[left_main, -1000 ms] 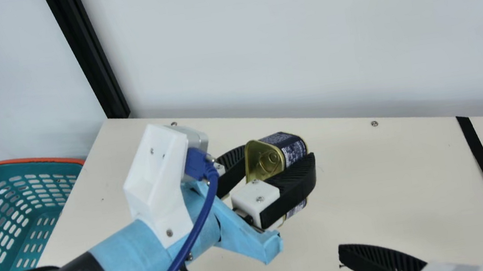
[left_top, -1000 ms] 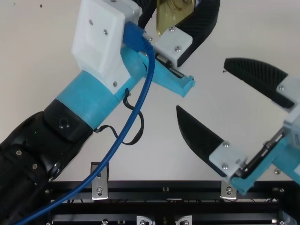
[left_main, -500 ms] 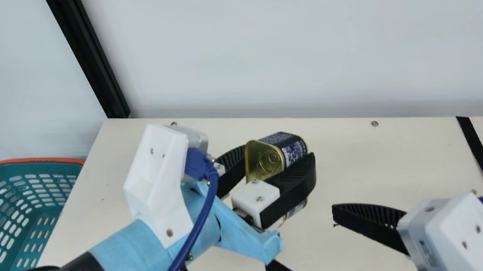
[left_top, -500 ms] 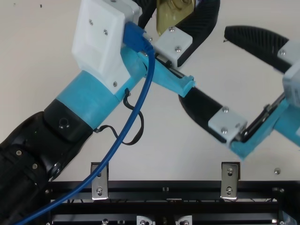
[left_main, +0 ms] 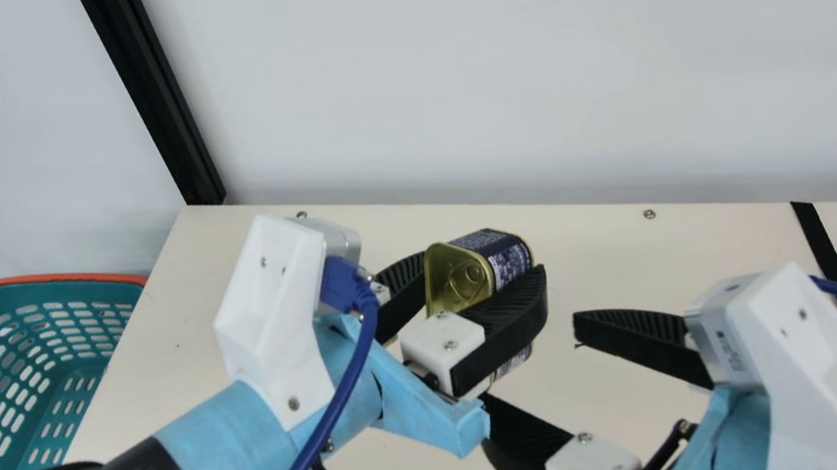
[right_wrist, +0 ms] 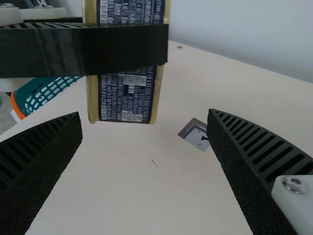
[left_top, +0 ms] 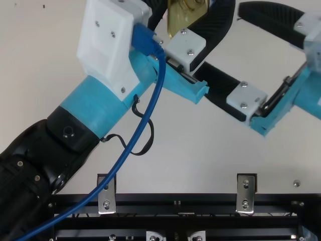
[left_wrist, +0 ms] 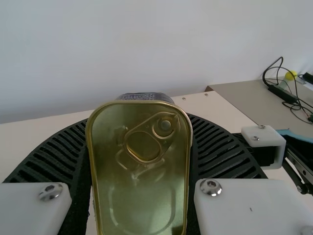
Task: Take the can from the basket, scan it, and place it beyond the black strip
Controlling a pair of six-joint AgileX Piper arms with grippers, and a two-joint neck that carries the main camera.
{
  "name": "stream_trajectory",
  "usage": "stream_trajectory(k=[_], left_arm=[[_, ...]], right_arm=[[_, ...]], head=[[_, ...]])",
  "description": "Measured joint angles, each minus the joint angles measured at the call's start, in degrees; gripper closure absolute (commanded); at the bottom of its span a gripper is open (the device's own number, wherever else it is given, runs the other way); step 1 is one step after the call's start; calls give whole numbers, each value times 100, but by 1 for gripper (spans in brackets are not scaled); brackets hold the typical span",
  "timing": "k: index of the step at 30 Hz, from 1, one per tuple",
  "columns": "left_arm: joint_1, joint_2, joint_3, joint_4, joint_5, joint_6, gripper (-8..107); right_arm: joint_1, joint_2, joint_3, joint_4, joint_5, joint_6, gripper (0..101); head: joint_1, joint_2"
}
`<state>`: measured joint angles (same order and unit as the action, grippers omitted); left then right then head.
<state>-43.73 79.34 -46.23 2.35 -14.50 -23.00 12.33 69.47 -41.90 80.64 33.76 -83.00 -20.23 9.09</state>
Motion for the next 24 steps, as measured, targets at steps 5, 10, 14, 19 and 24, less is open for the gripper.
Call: stream_trajectory(k=[5, 10, 14, 19, 24], left_arm=[[0, 0, 0, 0, 0, 0, 89], [0, 0, 0, 0, 0, 0, 89], [0, 0, 0, 0, 0, 0, 89], [0, 0, 0, 0, 0, 0, 89], [0, 0, 0, 0, 0, 0, 89]], right_arm=[[148, 152, -85, 181, -6, -41, 0], [279, 305, -202, 268, -98, -41, 0], [364, 437, -306, 353, -161, -73, 0], [437, 613, -437, 542, -279, -166, 0], [477, 737, -522, 752, -369, -305, 101]], head=[[0, 0], [0, 0], [0, 0], [0, 0], [0, 0]])
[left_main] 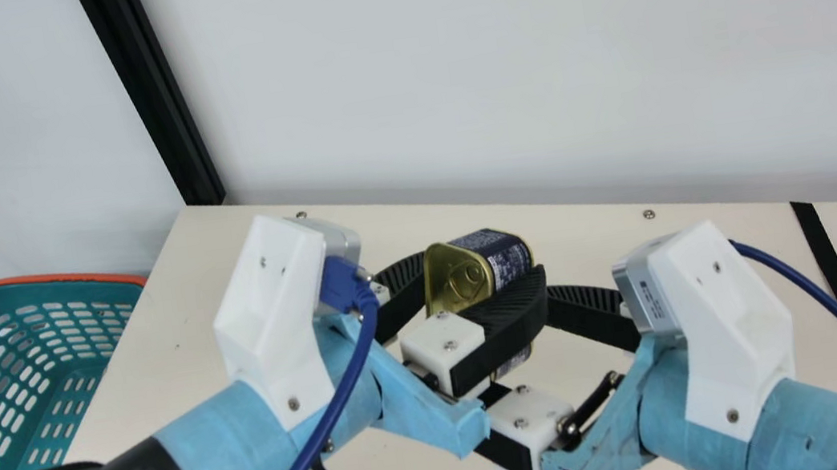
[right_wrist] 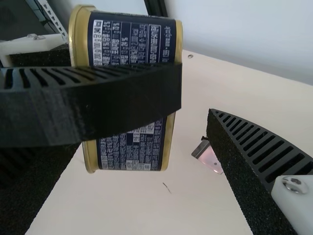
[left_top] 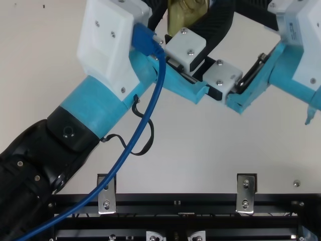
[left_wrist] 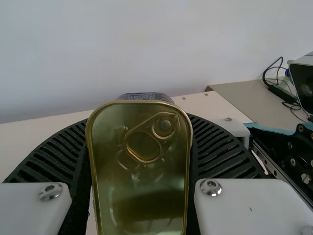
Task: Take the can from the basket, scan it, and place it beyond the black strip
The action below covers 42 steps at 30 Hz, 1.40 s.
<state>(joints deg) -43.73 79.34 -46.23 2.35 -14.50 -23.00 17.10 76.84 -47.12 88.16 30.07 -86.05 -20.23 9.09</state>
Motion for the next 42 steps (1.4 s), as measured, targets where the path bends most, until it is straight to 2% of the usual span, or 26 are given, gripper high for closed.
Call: stream_trajectory(k=[11, 12, 13, 14, 17, 18, 19, 21, 22, 23, 26, 27, 31, 32, 34, 36, 40, 42], left_arm=[[0, 0, 0, 0, 0, 0, 87], [0, 0, 0, 0, 0, 0, 45], [0, 0, 0, 0, 0, 0, 9], [0, 0, 0, 0, 0, 0, 9], [-12, 0, 0, -100, -51, 94, 9], [-12, 0, 0, -130, -63, 140, 9], [3, 0, 0, -193, -96, 176, 9], [57, 0, 0, -313, -248, 282, 9], [83, 0, 15, -399, -322, 354, 9], [119, 0, 27, -488, -386, 430, 9], [226, -37, 67, -822, -706, 706, 9], [275, -66, 97, -962, -818, 820, 9], [384, -193, 203, -1474, -1248, 1269, 9], [414, -237, 240, -1612, -1355, 1397, 9], [476, -323, 301, -1887, -1486, 1644, 9], [556, -433, 381, -2136, -1498, 1941, 9], [819, -759, 584, -2469, -1110, 2566, 9], [983, -940, 673, -2511, -813, 2888, 9]], right_arm=[[-30, 86, 42, 412, 4, -376, 101], [-35, 88, 62, 458, -2, -391, 101], [-41, 92, 69, 486, -7, -425, 101], [-47, 92, 84, 510, -51, -453, 101], [-49, 114, 129, 603, -776, -438, 101], [-20, 107, 129, 614, -856, -392, 101], [12, 89, 135, 623, -747, -360, 101], [27, 62, 149, 617, -246, -371, 101], [5, 58, 186, 618, -104, -413, 101], [-41, 55, 220, 618, -108, -467, 101], [-121, 38, 312, 796, -661, -494, 101], [-121, 13, 343, 815, -716, -490, 101], [-155, -65, 471, 779, -232, -507, 101], [-209, -80, 516, 779, -289, -508, 101], [-294, -107, 589, 786, -620, -497, 101], [-321, -151, 656, 760, -826, -430, 101], [-445, -286, 789, 529, -562, -319, 101], [-569, -351, 854, 427, -774, -217, 101]], head=[[0, 0], [0, 0], [0, 0], [0, 0], [0, 0], [0, 0], [59, 0], [0, 0], [0, 0], [0, 0], [0, 0], [0, 0], [0, 0], [0, 0], [0, 0], [0, 0], [0, 0], [0, 0]])
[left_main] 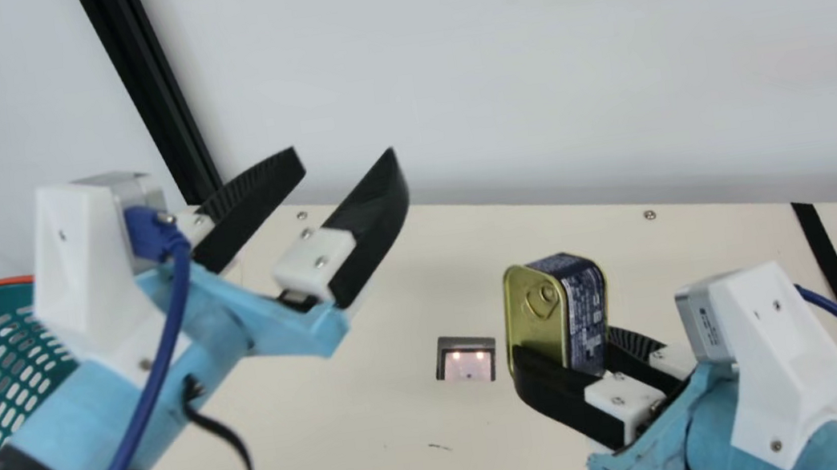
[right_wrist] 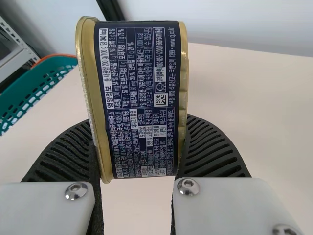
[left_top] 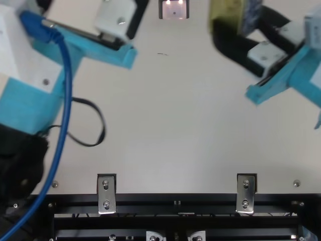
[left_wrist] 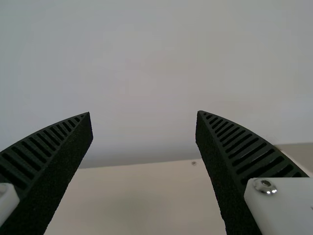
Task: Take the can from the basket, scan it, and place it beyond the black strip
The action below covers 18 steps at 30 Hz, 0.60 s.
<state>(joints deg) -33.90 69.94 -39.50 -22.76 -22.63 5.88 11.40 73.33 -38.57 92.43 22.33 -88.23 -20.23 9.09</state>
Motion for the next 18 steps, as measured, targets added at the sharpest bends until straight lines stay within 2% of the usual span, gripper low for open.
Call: stream_trajectory(k=[2, 7, 10, 15, 18], left_arm=[[216, -212, 83, 59, 385, 366, 9], [797, -723, 95, 370, 1492, 1136, 9], [1186, -1036, 29, 651, 2208, 1419, 9], [1678, -1508, -123, 1223, 3457, 1419, 9], [1780, -1735, -152, 1534, 4075, 1282, 9]], right_arm=[[-98, -77, 47, -133, -232, 116, 101], [-246, -269, 77, -598, -122, 461, 101], [-333, -386, 77, -891, -316, 736, 101], [-319, -527, 96, -1496, -438, 1227, 101], [-357, -540, 135, -1927, -812, 1563, 101]], head=[[0, 0], [0, 0], [0, 0], [88, -88], [88, -205]])
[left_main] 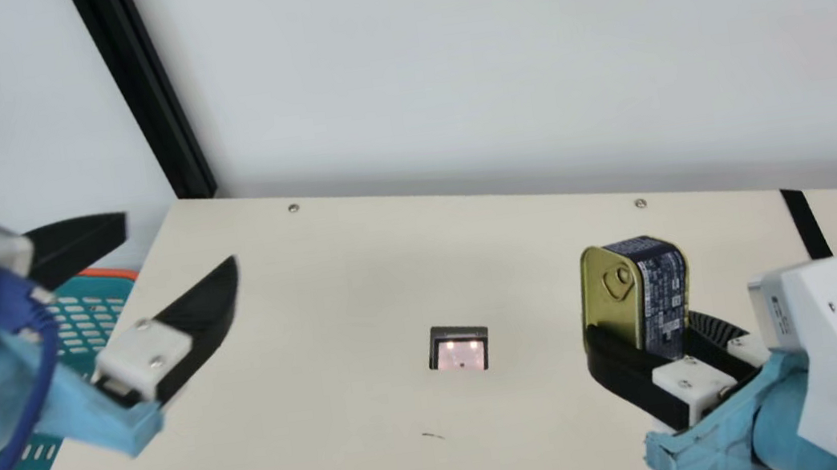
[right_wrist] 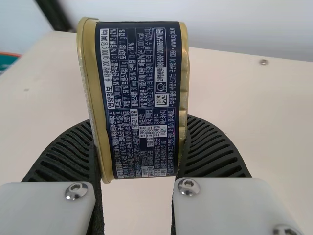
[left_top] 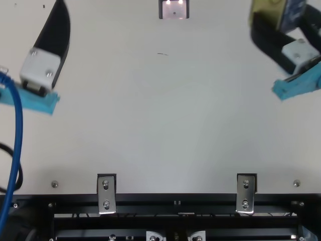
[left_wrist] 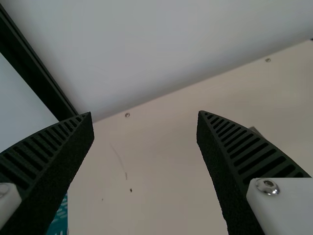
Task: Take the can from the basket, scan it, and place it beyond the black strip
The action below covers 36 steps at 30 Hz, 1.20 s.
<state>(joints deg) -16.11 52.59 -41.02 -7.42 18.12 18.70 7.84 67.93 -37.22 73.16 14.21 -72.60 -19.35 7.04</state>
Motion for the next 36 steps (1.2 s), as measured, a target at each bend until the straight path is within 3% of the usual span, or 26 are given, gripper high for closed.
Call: stream_trajectory(k=[5, 12, 20, 25, 36], left_arm=[[0, -44, 0, 89, 549, -3, 9], [0, -44, 0, 89, 550, -3, 9], [0, -44, 0, 89, 550, -3, 9], [0, -44, 0, 89, 550, -3, 9], [0, -44, 0, 89, 550, -3, 9]], right_arm=[[-188, 84, 143, -870, -448, 605, 101], [-930, 151, 287, -2133, -904, 1394, 101], [-2059, 19, 176, -3656, -587, 2177, 101], [-2812, -102, -5, -4744, -203, 2756, 101], [-3702, -3, -472, -6861, 312, 4030, 101]], head=[[29, -440], [29, -1085], [29, -1789], [0, -2170], [-29, -2463]])
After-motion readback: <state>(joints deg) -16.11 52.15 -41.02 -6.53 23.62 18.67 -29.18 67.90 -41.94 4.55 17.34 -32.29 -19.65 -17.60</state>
